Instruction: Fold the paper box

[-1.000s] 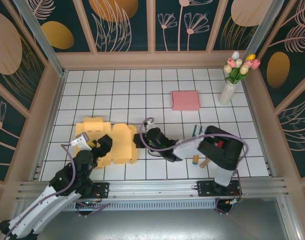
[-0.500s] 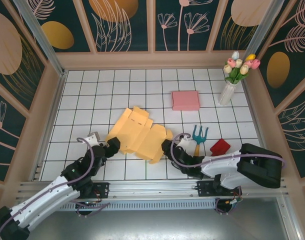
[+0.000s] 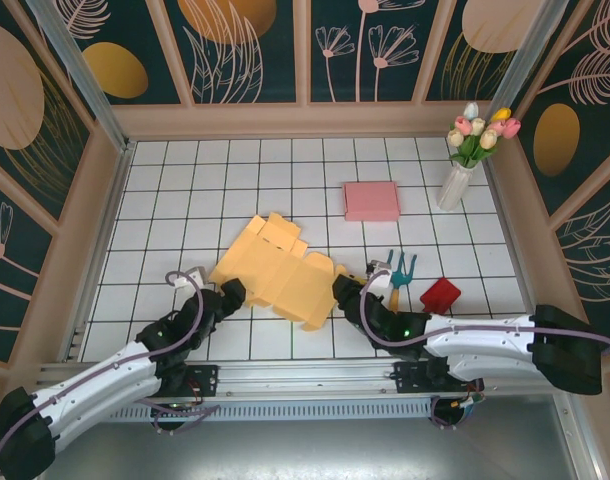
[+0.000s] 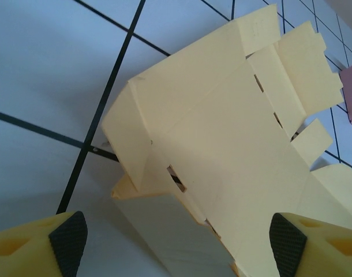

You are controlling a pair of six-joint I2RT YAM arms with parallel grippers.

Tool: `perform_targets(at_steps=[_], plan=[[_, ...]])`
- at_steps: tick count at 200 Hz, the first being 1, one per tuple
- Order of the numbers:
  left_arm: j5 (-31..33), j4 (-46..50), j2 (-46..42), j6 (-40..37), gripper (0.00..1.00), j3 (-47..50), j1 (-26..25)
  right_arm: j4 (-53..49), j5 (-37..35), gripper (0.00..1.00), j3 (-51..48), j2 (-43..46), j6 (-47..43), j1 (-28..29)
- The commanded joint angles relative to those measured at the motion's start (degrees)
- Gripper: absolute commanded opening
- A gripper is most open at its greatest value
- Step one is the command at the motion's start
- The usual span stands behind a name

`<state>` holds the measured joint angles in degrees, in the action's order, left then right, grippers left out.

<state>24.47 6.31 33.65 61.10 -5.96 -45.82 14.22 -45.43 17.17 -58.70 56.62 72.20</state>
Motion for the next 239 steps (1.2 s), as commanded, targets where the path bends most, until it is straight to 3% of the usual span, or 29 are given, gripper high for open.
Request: perform_targets(at_steps=[1,106,152,174,202,211,239], plan=[[0.9,0.6,0.0,1.7,0.82,0.9,-0.4,-4.4,-3.2,0.36,1.7,1.0,-2.4,0.9],[4.2,2.6,-0.1,1.6,0.53,0.6,-0.4,-13.7,-12.7,0.36,7.8,-5.0,-0.2,7.7],[4.7,2.0,-2.0,2.0,0.12,1.6,-0.5,-18.7,-16.1,0.36,14.3,-12.0,1.1,10.8],[4.9,1.8,-1.9,2.0,0.03,1.5,-0.4,-18.8,-15.8,0.36,16.9,-15.0,-0.3,11.5],[5.3,0.5,-2.4,0.4,0.0,0.7,-0.5,-14.3,-12.6,0.36,18.6,-16.4,-8.8,11.7],[4.8,-1.3,-3.0,-1.5,0.0,0.1,-0.5,-10.3,-10.1,0.52,18.5,-16.2,-15.0,11.6],[-1.8,-14.3,-5.9,-11.4,0.0,-0.9,-0.5,-6.6,9.9,0.59,23.2,-15.7,-33.4,4.6]])
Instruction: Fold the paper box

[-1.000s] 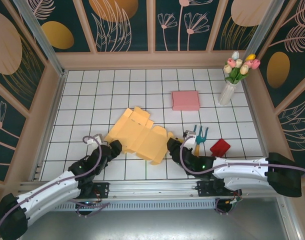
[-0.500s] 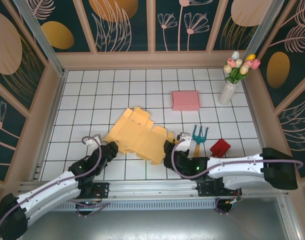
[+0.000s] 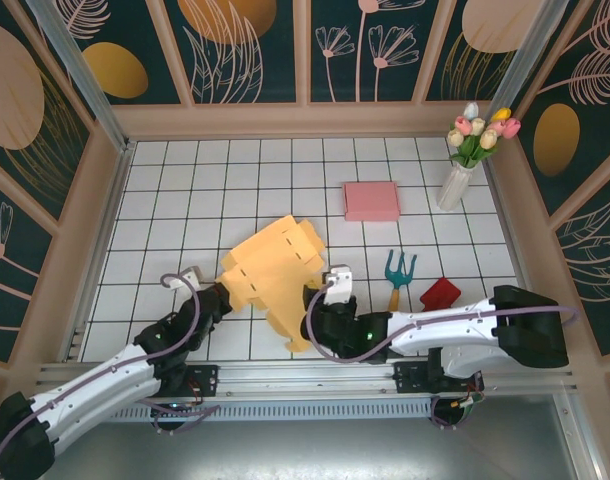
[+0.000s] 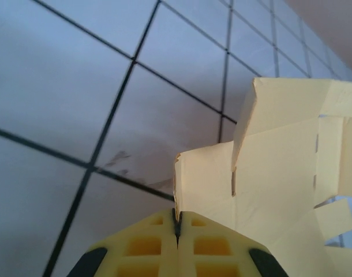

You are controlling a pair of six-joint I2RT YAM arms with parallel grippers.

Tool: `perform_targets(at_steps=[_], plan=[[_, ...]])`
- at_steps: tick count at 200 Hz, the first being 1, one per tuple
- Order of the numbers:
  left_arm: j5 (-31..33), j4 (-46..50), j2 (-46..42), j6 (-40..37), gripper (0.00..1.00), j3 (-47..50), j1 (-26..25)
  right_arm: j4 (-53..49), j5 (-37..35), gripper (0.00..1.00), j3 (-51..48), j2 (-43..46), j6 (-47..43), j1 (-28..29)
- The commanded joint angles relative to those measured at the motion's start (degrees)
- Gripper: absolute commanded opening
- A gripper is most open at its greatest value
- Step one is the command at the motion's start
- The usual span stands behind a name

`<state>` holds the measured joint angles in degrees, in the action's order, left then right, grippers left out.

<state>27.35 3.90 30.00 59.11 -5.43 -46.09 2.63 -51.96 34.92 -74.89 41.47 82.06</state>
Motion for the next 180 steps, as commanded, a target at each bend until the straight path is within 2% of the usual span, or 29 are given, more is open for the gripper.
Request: perform_targets(at_steps=[1,16,38,62,73,108,128,151,180], plan=[[-4.9,-12.4,-2.3,-9.7,0.0,-1.5,-0.2,4.9,17.3,0.59,5.6,0.5,-18.8,-5.8],[-6.4,-16.8,-3.1,-13.8,0.0,-2.9,-0.2,3.6,28.5,0.6,9.3,0.7,-26.5,-10.8],[-6.0,-21.5,-2.5,-22.7,0.0,-5.8,-0.2,-2.9,39.8,0.6,17.7,-0.1,-38.5,-17.2],[-9.2,-34.1,-0.4,-32.8,0.0,-3.5,-0.2,-10.8,56.7,0.61,26.1,-1.4,-52.6,-25.9],[-10.3,-37.5,1.3,-37.4,0.0,-3.2,-0.2,-13.8,60.7,0.6,29.3,-1.7,-60.2,-29.0],[-11.7,-42.4,6.0,-48.4,0.0,-3.8,-0.2,-21.3,63.0,0.59,34.3,-1.9,-92.6,-32.3],[-15.3,-46.6,5.8,-51.4,0.0,-1.8,-0.2,-31.2,63.0,0.59,40.5,-4.7,-105.2,-33.1],[-17.9,-51.5,4.4,-52.4,0.0,1.1,-0.2,-42.5,60.0,0.59,49.1,-9.5,-111.4,-33.3],[-16.1,-51.0,3.9,-51.8,0.0,1.3,-0.2,-51.8,55.8,0.59,55.9,-13.4,-113.4,-33.3]])
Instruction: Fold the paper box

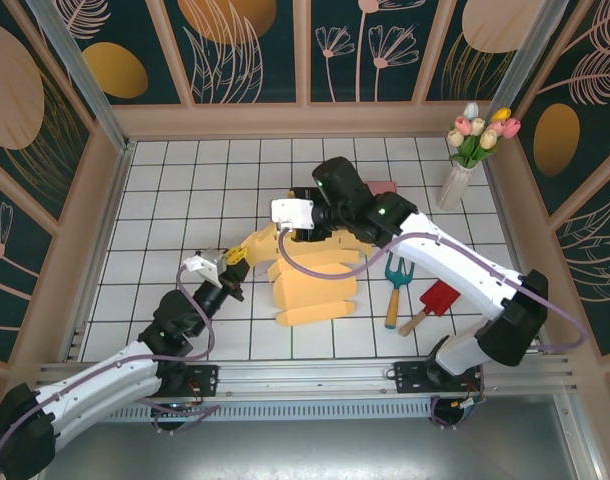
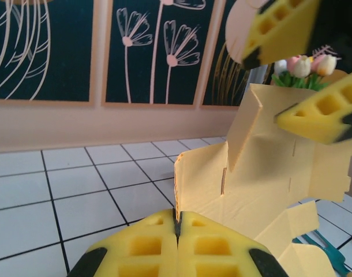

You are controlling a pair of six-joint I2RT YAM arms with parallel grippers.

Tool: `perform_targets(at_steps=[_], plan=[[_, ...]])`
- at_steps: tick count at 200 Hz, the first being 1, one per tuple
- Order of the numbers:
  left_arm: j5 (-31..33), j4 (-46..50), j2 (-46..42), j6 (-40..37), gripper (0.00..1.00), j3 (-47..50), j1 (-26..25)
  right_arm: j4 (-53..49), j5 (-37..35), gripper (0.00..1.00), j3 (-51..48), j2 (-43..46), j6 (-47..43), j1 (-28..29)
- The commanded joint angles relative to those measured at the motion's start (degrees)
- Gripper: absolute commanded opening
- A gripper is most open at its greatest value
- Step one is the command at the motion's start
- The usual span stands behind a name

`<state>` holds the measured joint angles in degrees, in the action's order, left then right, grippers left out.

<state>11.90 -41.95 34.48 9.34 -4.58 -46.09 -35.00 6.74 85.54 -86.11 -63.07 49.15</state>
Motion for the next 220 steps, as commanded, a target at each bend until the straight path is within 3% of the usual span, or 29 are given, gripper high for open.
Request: perform_targets(at_steps=[1,36,83,123,156,180,195,220], plan=[[-0.5,-5.1,-0.5,-2.0,0.0,0.5,-0.2,-14.5,-3.0,0.59,5.4,-2.2,-8.8,-0.4],[2.9,-4.8,2.0,-1.5,0.0,0.0,-0.2,-23.8,-7.3,0.44,11.6,-5.8,-7.3,-0.5],[4.3,-4.0,4.1,-1.4,0.0,-0.7,-0.2,-23.3,-10.7,0.38,10.5,-5.0,-6.8,-0.6],[4.7,-3.7,2.6,-1.0,0.0,-0.2,-0.2,-22.0,-13.6,0.24,7.7,-5.5,-6.2,-1.4],[5.4,-3.7,2.2,-0.9,0.0,-0.1,-0.2,-21.3,-13.8,0.22,6.5,-4.9,-5.9,-2.0],[6.3,-3.9,2.9,-0.8,0.0,0.0,-0.2,-20.8,-14.3,0.14,5.5,-3.9,-6.1,-2.4],[6.6,-3.9,3.3,-0.6,0.0,-0.1,-0.2,-20.5,-14.5,0.0,4.4,-3.4,-6.2,-2.7],[11.3,-2.7,3.9,1.1,0.0,-0.8,-0.2,-20.5,-12.0,0.0,4.2,-3.4,-5.2,-4.9]])
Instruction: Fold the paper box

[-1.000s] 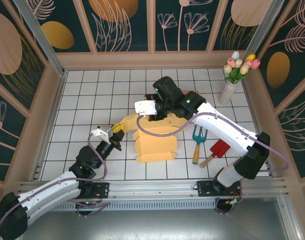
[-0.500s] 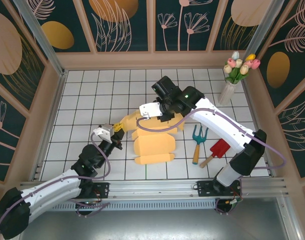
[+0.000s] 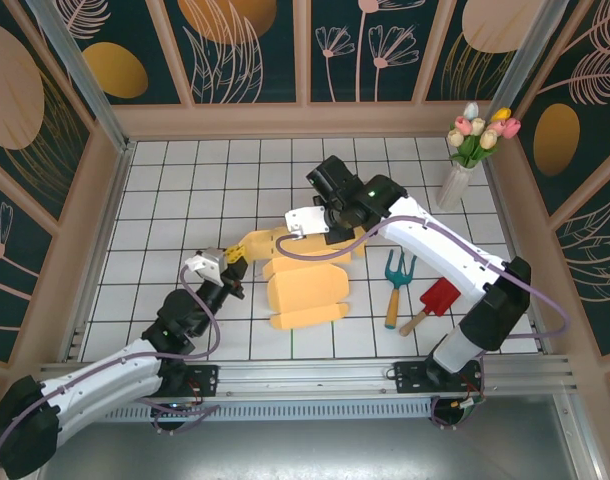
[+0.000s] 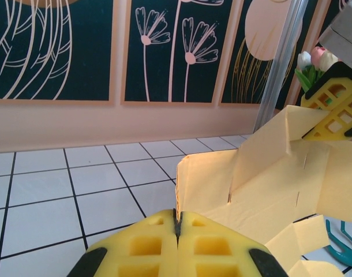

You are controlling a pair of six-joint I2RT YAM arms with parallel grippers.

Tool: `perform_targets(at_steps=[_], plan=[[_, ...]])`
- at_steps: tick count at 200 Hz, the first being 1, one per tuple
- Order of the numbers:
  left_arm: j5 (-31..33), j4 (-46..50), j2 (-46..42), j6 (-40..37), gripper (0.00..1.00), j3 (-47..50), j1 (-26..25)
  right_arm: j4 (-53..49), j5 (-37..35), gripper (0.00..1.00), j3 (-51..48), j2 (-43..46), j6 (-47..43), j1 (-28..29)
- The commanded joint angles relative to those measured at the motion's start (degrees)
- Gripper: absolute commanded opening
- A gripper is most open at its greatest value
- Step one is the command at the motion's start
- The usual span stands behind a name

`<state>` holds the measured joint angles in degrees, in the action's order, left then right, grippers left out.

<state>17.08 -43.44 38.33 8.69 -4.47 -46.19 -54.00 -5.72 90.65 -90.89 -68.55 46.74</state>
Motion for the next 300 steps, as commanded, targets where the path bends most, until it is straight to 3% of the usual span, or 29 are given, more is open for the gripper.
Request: perform_targets(at_steps=[1,9,28,41,52,81,112,135,151,179,238,278,300], plan=[[6.5,-1.0,0.1,1.9,0.0,-1.0,-0.1,-1.4,0.6,0.0,-0.9,1.3,0.4,-2.7],[9.5,0.5,0.5,3.3,0.01,-1.7,-0.1,-1.1,2.1,0.0,-1.1,1.0,0.8,-4.0],[14.9,6.0,1.2,7.1,0.26,-4.5,-0.1,-0.3,4.0,0.0,-1.9,-0.6,2.0,-7.6],[15.1,9.3,1.3,10.2,0.38,-6.5,-0.1,-0.6,4.3,0.0,-2.7,-2.7,2.8,-9.8],[13.5,12.1,1.7,12.9,0.4,-8.2,-0.1,-0.8,4.2,0.0,-3.4,-4.4,3.3,-11.3],[9.7,18.4,7.2,21.0,0.32,-13.1,-1.7,-1.3,7.0,0.0,-3.3,-7.2,4.8,-14.9],[-2.3,5.2,18.8,25.5,0.29,-13.7,-6.6,-1.9,9.4,0.0,-3.8,-8.7,5.8,-18.4],[-5.4,2.0,31.0,27.5,0.25,-19.0,-8.5,0.0,10.3,0.0,-7.0,-9.3,6.0,-20.1],[-5.3,1.8,38.3,28.0,0.24,-22.6,-8.9,1.9,11.6,0.0,-9.6,-9.2,5.7,-21.2],[3.1,2.2,46.6,27.7,0.17,-26.9,-8.9,4.3,13.3,0.0,-12.4,-9.7,5.3,-21.9],[0.3,2.7,57.9,28.8,0.15,-36.4,-7.6,5.0,14.5,0.0,-12.8,-10.3,5.3,-22.0],[0.1,0.2,62.3,34.5,0.08,-33.1,-0.7,7.2,14.8,0.0,-15.6,-6.6,4.4,-22.5],[0.7,-4.3,61.8,33.0,0.08,-29.8,0.7,7.8,14.6,0.0,-16.5,-5.3,3.7,-22.6]])
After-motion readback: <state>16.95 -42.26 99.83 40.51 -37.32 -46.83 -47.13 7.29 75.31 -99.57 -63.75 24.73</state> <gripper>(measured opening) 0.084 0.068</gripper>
